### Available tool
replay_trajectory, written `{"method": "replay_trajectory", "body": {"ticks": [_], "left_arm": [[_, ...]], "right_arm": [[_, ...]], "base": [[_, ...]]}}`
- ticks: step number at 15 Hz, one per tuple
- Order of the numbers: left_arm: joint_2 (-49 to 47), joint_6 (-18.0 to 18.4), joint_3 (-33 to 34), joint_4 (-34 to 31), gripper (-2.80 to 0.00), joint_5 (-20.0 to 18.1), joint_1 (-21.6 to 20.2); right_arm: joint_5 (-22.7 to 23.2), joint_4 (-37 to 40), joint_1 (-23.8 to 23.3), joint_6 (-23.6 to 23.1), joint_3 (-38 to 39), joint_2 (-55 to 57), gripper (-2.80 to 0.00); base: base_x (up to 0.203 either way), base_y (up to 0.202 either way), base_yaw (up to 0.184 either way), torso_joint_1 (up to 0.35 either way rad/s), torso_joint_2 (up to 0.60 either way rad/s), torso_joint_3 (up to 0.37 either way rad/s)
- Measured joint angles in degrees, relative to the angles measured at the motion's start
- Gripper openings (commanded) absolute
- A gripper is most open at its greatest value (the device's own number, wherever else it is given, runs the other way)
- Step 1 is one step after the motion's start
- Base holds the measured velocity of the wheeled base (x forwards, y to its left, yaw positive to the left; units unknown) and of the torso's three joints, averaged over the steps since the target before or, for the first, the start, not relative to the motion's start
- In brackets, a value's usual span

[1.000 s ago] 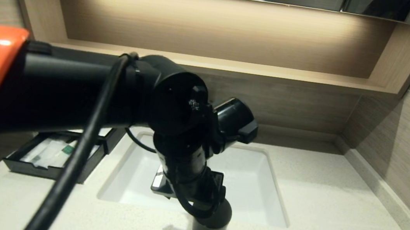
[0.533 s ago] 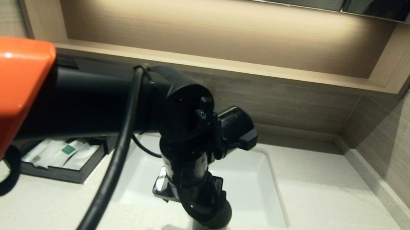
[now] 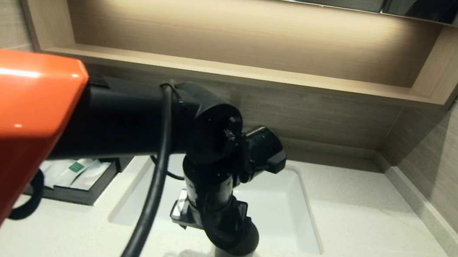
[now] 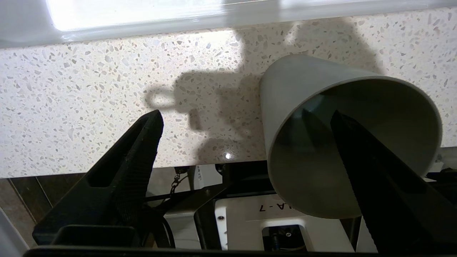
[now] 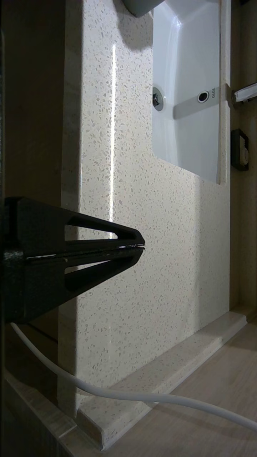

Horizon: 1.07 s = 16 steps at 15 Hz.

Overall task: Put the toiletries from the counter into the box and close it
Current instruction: Pick up the cup

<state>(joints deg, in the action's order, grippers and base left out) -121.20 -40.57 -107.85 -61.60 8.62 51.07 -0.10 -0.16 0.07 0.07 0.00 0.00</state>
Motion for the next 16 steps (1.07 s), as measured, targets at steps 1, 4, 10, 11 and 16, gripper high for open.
{"method": "replay_trajectory", "body": {"ticks": [1,4,10,11,16], "left_arm": [[-0.16,-0.06,0.00,-0.11,-2.80,-0.04,0.00],[-0.52,-0.06,0.00,-0.19,-2.80,-0.09,0.00],[-0.93,-0.49,0.00,-0.21,-2.80,-0.09,0.00],[-0.90,-0.49,-0.09,-0.31,-2.80,-0.11,0.00],[-0.88,-0.45,-0.02,-0.59,-2.80,-0.17,0.00]], "right_arm": [[0.01,0.00,0.00,0.00,0.00,0.00,-2.80],[0.00,0.00,0.00,0.01,0.00,0.00,-2.80],[0.00,0.00,0.00,0.00,0.00,0.00,-2.80],[0.00,0.00,0.02,0.03,0.00,0.00,-2.80],[-0.01,-0.02,0.02,0.04,0.00,0.00,-2.80]], "base": [[0.000,0.000,0.000,0.000,0.00,0.000],[0.000,0.000,0.000,0.000,0.00,0.000],[0.000,0.000,0.000,0.000,0.00,0.000],[0.000,0.000,0.000,0.000,0.00,0.000],[0.000,0.000,0.000,0.000,0.00,0.000]]}}
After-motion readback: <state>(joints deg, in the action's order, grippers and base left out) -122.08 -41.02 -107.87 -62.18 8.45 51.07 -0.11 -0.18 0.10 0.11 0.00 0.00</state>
